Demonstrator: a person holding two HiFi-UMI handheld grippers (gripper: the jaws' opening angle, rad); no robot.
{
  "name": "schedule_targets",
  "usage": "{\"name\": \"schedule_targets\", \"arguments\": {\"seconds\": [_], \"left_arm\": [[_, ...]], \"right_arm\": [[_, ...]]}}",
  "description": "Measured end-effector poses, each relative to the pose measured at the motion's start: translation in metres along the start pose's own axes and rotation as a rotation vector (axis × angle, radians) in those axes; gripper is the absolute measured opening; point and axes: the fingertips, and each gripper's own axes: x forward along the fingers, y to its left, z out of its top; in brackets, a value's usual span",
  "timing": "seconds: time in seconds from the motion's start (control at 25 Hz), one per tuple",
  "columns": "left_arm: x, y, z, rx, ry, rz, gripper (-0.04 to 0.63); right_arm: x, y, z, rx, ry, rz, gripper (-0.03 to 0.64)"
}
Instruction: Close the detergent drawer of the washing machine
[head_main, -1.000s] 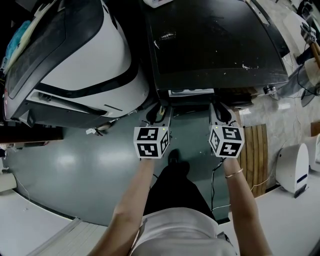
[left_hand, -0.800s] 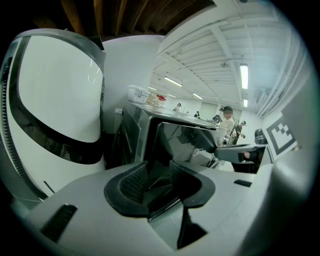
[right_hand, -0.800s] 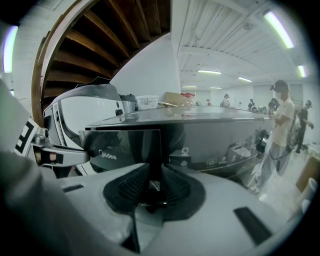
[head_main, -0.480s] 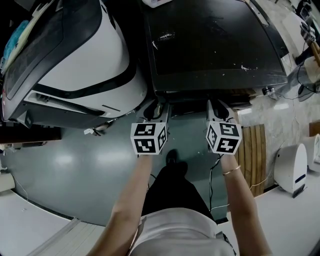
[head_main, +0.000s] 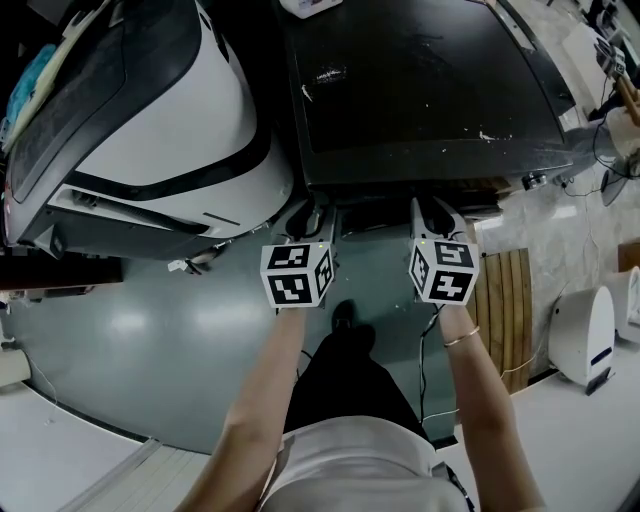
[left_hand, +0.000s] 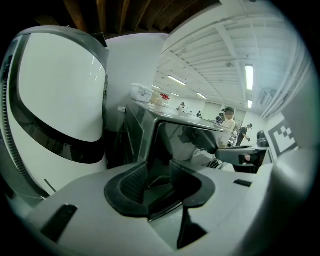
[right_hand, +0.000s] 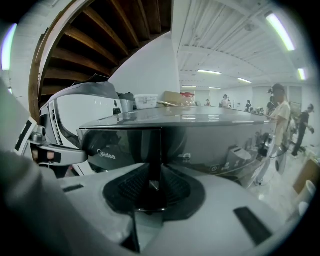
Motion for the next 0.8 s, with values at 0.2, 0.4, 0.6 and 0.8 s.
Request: {"name": "schedule_targets", "arguments": {"seconds": [0.2, 0.4, 0.6, 0.8], "left_arm": [[-0.002, 0.001, 0.001, -0.021, 0.0, 0.007, 0.127], [-0.015, 0.003, 0.006, -0.01, -0.008, 0.022, 0.107], [-0.036, 0.0, 0.007, 0.012, -0.029, 0.034, 0.064], [-0.058, -0.009, 0.006, 0.034, -0.052, 0.017, 0.041]], "right_arm": [[-0.003, -0.001, 0.0, -0.012, 0.007, 0.004, 0.071], [-0.02, 0.006, 0.01, -0.017, -0.034, 0.05, 0.071], [-0.047, 0.016, 0.015, -0.002, -0.069, 0.086, 0.069], [-0.077, 0.02, 0.012, 0.033, -0.089, 0.103, 0.052]]}}
